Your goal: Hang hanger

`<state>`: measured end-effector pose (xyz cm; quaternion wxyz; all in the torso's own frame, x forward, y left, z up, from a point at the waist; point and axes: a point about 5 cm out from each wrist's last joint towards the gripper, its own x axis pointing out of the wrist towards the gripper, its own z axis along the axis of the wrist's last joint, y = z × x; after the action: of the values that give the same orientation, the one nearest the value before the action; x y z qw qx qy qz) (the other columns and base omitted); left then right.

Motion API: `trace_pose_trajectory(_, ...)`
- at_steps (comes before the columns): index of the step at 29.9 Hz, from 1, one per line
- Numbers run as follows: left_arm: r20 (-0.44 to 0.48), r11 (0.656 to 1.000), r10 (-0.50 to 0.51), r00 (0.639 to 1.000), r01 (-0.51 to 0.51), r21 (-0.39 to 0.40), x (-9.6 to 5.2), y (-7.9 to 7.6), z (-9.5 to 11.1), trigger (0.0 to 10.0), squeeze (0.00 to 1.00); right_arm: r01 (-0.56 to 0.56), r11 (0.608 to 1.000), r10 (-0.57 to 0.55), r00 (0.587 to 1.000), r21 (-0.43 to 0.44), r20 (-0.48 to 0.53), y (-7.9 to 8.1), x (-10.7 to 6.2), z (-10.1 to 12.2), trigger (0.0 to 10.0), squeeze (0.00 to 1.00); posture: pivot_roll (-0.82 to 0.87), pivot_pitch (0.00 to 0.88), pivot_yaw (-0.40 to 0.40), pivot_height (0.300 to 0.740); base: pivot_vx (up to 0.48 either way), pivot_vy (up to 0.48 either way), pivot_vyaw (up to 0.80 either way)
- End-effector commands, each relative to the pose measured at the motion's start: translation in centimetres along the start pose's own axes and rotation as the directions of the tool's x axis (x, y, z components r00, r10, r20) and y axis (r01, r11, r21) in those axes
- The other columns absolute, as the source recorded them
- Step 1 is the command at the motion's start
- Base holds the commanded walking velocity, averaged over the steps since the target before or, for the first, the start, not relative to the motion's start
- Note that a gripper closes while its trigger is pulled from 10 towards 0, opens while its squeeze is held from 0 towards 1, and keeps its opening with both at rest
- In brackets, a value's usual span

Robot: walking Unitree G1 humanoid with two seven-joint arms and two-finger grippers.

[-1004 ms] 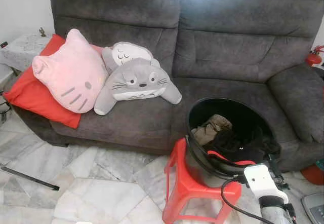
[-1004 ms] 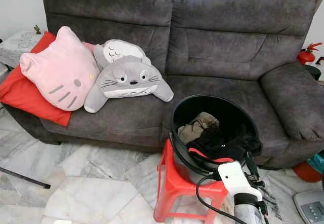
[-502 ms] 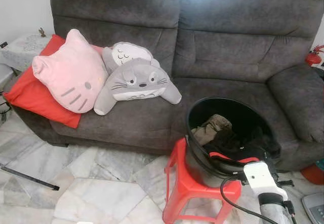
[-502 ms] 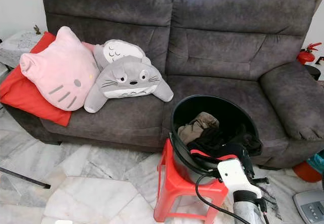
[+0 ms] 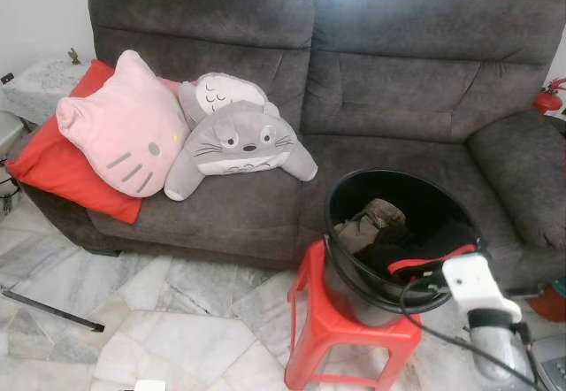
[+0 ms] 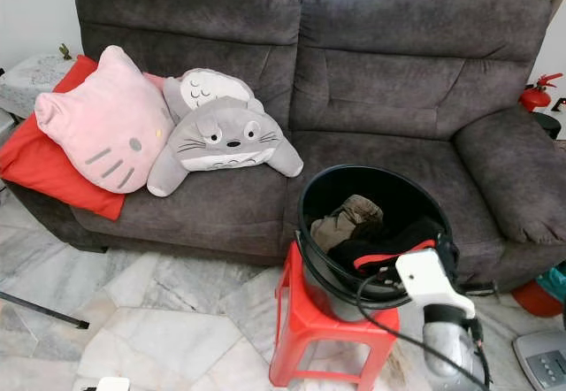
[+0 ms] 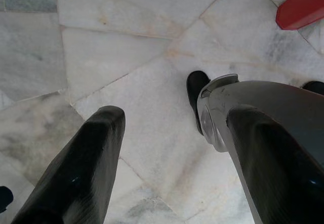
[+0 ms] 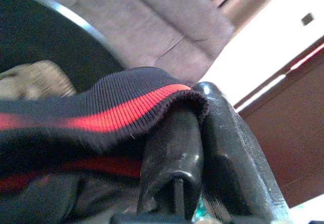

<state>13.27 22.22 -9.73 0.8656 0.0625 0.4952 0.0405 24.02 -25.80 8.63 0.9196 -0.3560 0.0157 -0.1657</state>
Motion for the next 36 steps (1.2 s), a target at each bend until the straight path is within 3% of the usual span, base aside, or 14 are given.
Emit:
trace_pose_trajectory(1,-0.025,1.0,-0.003,1.0,0.004,0.012,-0.1,0.0,-0.5,10.0,0.0,0.047,0.999,-0.047,0.999,-0.01,-0.006,-1.4,0.9,0.0,0.0,0.0,-0.1,0.0,-0.029,0.74,0.0,0.0,0.0)
trace_pose_trajectory(6,-0.023,1.0,-0.005,1.0,0.005,0.012,0.0,0.0,-0.4,10.0,0.0,0.081,0.997,-0.081,0.997,-0.01,0.014,-2.9,2.0,0.5,0.0,0.0,-0.1,0.0,-0.025,0.74,0.0,0.0,0.0)
trace_pose_trajectory(10,-0.021,1.0,-0.006,1.0,0.006,0.014,0.0,0.1,-0.3,10.0,0.0,0.134,0.991,-0.134,0.99,0.009,0.041,-5.6,3.9,1.5,0.0,0.0,-0.1,0.0,-0.025,0.74,0.0,0.0,0.0)
trace_pose_trajectory(16,-0.021,1.0,-0.006,1.0,0.007,0.013,0.0,0.1,-0.3,10.0,0.0,0.06,0.995,-0.067,0.994,0.078,0.091,-6.4,5.2,2.9,0.0,0.0,-0.11,0.0,-0.024,0.74,0.0,0.0,0.0)
trace_pose_trajectory(20,-0.023,1.0,-0.007,1.0,0.007,0.013,0.0,0.1,-0.4,10.0,0.0,-0.132,0.987,0.117,0.982,0.096,0.147,-4.5,5.0,4.1,0.0,0.0,-0.11,0.0,-0.025,0.74,0.0,0.0,0.0)
trace_pose_trajectory(21,-0.023,1.0,-0.007,1.0,0.007,0.013,0.0,0.1,-0.4,10.0,0.0,-0.132,0.987,0.117,0.982,0.096,0.147,-4.5,5.0,4.1,0.0,0.0,-0.11,0.0,-0.025,0.74,0.0,0.0,0.0)
trace_pose_trajectory(22,-0.025,1.0,-0.007,1.0,0.007,0.012,-0.1,0.1,-0.4,10.0,0.0,-0.238,0.963,0.217,0.964,0.129,0.157,-3.1,4.5,4.4,0.0,0.0,-0.11,0.0,-0.025,0.74,0.0,0.0,0.0)
trace_pose_trajectory(24,-0.025,1.0,-0.007,1.0,0.007,0.012,-0.1,0.1,-0.5,10.0,0.0,-0.283,0.948,0.26,0.952,0.147,0.159,-2.5,4.2,4.5,0.0,0.0,-0.11,0.0,-0.025,0.74,0.0,0.0,0.0)
trace_pose_trajectory(25,-0.026,1.0,-0.007,1.0,0.007,0.012,-0.1,0.1,-0.5,10.0,0.0,-0.417,0.899,0.392,0.902,0.134,0.179,-0.8,3.2,4.8,0.0,0.0,-0.11,0.0,-0.025,0.74,0.0,0.0,0.0)
trace_pose_trajectory(27,-0.026,1.0,-0.008,1.0,0.008,0.013,-0.1,0.0,-0.6,10.0,0.0,-0.531,0.84,0.505,0.84,0.111,0.198,0.6,2.1,5.0,0.0,0.0,-0.11,0.0,-0.025,0.74,0.0,0.0,0.0)
trace_pose_trajectory(32,-0.027,1.0,-0.008,1.0,0.008,0.013,-0.1,0.0,-0.6,10.0,0.0,-0.62,0.777,0.596,0.78,0.108,0.191,1.3,0.9,5.0,0.0,0.0,-0.11,0.0,-0.025,0.74,0.0,0.0,0.0)
trace_pose_trajectory(36,-0.028,1.0,-0.007,1.0,0.008,0.013,-0.1,0.0,-0.6,10.0,0.0,-0.638,0.763,0.614,0.766,0.104,0.19,1.1,0.6,5.1,0.0,0.0,-0.11,0.0,-0.027,0.74,0.0,0.0,0.0)
